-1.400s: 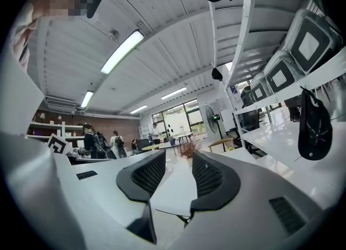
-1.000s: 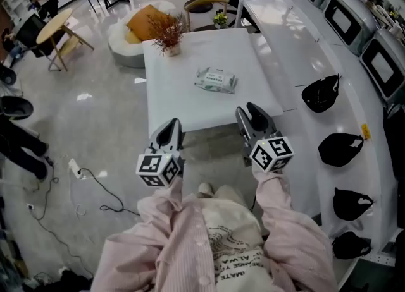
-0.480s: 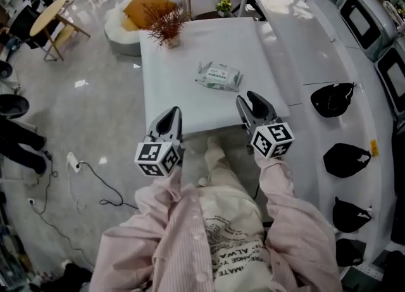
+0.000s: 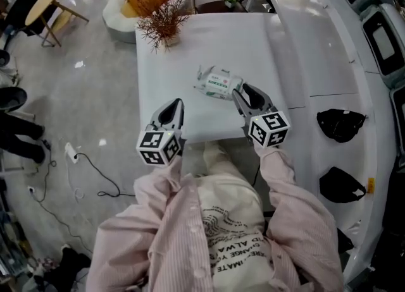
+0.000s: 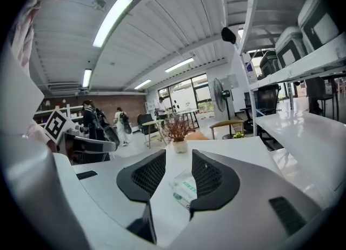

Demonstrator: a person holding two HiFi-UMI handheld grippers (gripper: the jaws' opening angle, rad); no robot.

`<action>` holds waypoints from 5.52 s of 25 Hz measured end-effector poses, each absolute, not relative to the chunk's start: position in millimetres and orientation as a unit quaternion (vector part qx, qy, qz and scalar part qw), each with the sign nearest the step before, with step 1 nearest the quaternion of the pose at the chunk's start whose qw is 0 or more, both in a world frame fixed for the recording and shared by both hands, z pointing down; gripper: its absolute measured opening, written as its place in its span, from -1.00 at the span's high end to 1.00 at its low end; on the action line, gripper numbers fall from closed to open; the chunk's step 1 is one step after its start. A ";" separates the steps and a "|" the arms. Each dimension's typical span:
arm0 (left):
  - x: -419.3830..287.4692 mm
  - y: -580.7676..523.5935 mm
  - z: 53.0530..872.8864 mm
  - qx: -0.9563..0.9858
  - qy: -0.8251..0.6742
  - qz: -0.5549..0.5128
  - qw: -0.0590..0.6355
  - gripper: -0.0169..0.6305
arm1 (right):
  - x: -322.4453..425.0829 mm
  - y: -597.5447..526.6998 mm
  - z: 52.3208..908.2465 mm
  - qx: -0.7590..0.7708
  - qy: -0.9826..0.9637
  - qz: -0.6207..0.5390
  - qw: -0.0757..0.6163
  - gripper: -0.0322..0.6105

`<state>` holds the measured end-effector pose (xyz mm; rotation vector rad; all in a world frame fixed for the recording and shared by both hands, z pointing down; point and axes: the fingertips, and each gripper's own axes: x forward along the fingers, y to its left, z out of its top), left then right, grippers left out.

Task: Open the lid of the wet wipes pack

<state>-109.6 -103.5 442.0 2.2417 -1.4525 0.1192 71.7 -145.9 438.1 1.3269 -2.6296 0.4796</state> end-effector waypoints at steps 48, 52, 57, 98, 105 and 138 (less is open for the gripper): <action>-58.3 -194.9 609.4 0.772 -0.487 0.138 0.385 0.95 | 4.5 -202.6 617.7 0.168 -0.900 -0.033 0.401 0.52; -51.8 -196.3 610.6 0.783 -0.471 0.132 0.385 0.95 | 4.0 -204.3 616.8 0.172 -0.898 -0.043 0.402 0.52; -48.3 -196.7 615.4 0.792 -0.457 0.133 0.383 0.95 | 4.0 -203.1 616.3 0.177 -0.898 -0.047 0.400 0.52; -42.4 -200.1 633.9 0.808 -0.410 0.173 0.387 0.95 | 22.3 -251.5 567.4 0.260 -0.908 0.030 0.329 0.87; -41.4 -199.6 633.4 0.808 -0.409 0.172 0.388 0.95 | 32.0 -275.3 570.8 0.291 -0.904 0.063 0.308 0.87; -46.1 -184.0 594.7 0.822 -0.404 0.137 0.377 0.95 | 53.5 -295.6 561.4 0.393 -0.885 0.175 0.179 0.84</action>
